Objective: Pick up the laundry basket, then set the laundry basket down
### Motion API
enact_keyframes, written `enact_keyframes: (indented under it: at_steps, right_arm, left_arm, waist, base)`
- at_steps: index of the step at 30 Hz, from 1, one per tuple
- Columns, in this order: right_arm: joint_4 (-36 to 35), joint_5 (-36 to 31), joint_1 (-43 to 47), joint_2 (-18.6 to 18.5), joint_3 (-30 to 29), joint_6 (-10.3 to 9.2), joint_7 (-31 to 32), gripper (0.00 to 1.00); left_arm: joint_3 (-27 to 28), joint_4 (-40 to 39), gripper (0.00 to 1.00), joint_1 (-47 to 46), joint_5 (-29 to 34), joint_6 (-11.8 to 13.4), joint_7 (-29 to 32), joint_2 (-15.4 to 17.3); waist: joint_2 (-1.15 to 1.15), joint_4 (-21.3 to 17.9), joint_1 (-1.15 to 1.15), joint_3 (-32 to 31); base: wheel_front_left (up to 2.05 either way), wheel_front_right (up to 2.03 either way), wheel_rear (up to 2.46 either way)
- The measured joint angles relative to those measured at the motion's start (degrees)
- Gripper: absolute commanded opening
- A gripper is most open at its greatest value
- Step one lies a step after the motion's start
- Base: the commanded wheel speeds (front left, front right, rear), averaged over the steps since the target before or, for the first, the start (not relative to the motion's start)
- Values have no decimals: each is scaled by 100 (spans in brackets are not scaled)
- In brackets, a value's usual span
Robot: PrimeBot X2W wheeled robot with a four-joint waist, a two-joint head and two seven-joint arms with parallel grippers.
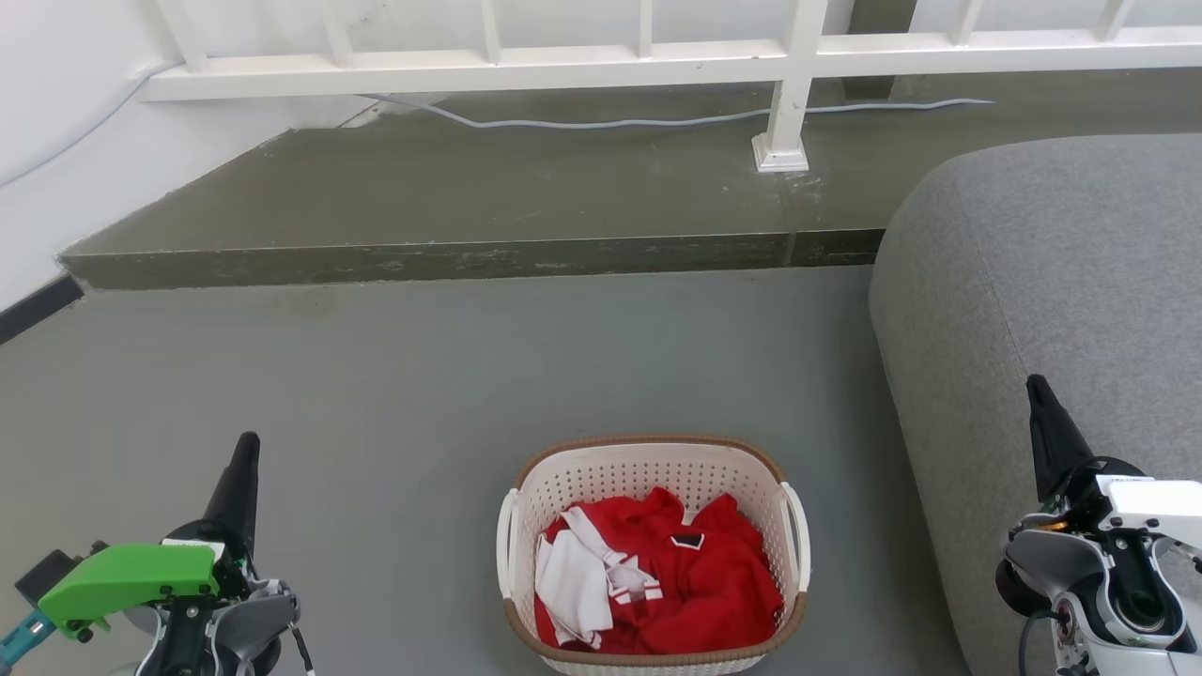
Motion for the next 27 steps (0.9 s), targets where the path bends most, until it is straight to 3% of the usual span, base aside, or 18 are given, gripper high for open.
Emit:
enact_keyframes:
  at_steps: [27]
  right_arm:
    - [-12, 0, -1, 1, -4, 1, 0, 0]
  left_arm:
    - [8, -8, 0, 0, 0, 0, 15, 0]
  waist:
    - [0, 1, 0, 1]
  base:
    - [0, 0, 0]
